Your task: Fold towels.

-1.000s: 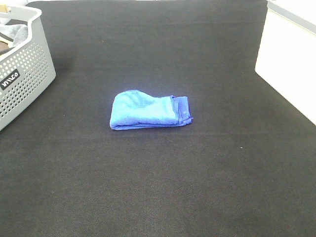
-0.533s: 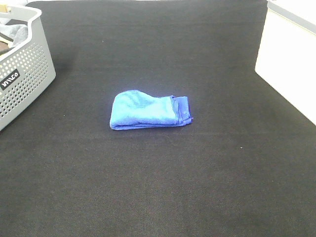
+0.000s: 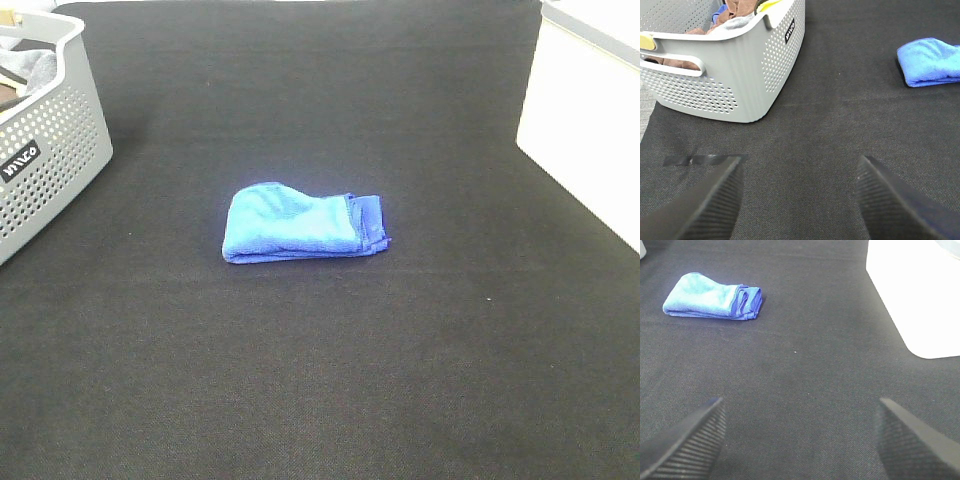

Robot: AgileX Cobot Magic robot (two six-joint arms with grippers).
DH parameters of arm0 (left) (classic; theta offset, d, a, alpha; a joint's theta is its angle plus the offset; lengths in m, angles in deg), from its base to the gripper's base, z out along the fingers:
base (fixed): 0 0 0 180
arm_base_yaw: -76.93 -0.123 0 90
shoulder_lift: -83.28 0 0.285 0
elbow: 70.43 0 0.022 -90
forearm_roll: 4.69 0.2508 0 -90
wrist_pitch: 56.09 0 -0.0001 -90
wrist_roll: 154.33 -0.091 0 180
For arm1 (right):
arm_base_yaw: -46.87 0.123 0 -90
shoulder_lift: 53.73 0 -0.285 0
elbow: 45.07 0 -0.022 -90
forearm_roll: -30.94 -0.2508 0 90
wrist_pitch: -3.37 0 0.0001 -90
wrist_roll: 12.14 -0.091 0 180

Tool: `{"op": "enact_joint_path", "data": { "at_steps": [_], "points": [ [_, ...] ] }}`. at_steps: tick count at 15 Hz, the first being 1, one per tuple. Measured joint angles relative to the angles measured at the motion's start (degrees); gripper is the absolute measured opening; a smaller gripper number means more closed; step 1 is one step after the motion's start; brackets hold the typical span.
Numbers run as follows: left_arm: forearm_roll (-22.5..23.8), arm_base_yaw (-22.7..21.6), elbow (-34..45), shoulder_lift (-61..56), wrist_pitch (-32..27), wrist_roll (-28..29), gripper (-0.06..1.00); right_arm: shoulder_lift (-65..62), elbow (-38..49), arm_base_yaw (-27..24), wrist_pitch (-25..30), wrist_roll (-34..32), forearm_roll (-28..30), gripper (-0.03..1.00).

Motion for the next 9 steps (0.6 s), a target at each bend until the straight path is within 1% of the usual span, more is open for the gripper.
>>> {"op": "enact_joint_path", "data": {
  "at_steps": [9],
  "points": [
    [0.0, 0.0, 0.0, 0.0, 0.0, 0.0, 0.63, 0.0, 0.0, 0.0, 0.0, 0.0, 0.0, 0.77]
  ]
}}
